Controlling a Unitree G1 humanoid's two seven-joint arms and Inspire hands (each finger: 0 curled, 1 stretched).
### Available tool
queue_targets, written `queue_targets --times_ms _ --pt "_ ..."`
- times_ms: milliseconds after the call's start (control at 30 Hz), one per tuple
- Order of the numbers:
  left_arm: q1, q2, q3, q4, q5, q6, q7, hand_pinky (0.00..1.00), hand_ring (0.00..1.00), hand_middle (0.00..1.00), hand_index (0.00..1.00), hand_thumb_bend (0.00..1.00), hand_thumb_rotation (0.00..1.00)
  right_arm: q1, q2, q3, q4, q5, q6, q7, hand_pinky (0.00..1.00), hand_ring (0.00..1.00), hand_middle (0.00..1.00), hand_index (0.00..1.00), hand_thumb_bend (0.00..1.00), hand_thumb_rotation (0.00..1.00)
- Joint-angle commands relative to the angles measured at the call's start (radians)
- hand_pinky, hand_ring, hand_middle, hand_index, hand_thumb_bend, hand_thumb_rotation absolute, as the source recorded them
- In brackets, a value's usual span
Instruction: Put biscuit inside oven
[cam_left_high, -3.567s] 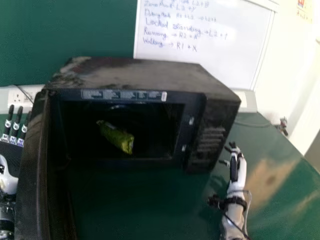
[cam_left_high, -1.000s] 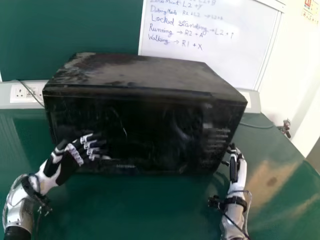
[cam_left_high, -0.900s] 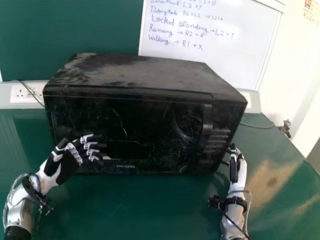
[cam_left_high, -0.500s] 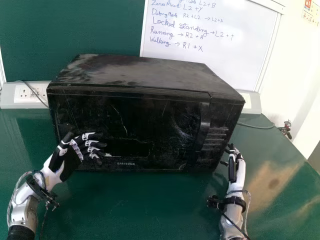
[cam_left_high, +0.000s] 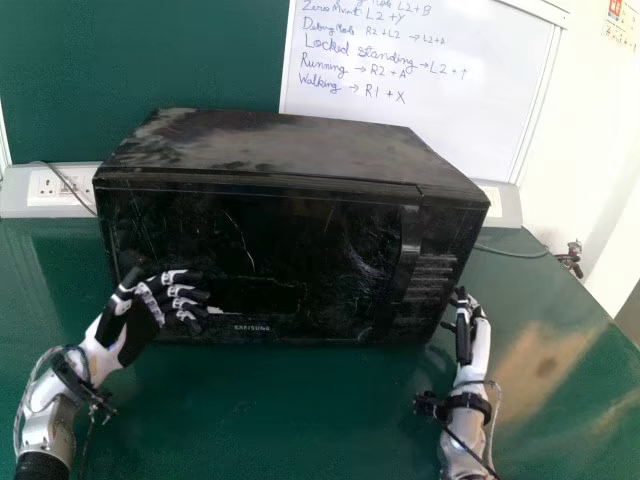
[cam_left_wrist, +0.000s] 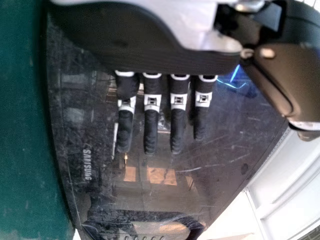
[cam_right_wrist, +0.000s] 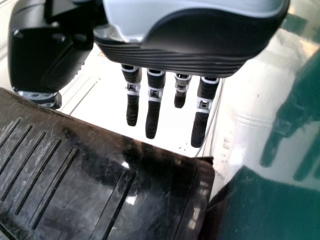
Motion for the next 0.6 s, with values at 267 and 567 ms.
queue_targets --times_ms 267,567 --pt "-0.056 0.057 0.251 0.281 -0.266 0.096 -0.394 0.14 0.22 0.37 0.63 0.58 0.11 0.038 0.011 0.002 0.023 -0.007 0.001 0.0 0.66 0.73 0.75 0.83 0.82 1.0" --pt "-0.087 0.098 0.343 0.411 -0.305 0.219 -0.504 0.07 0.16 0.31 0.57 0.64 0.11 0.037 0.013 -0.007 0.024 0.005 -0.002 0.008 0.65 0.73 0.75 0.83 0.8 1.0"
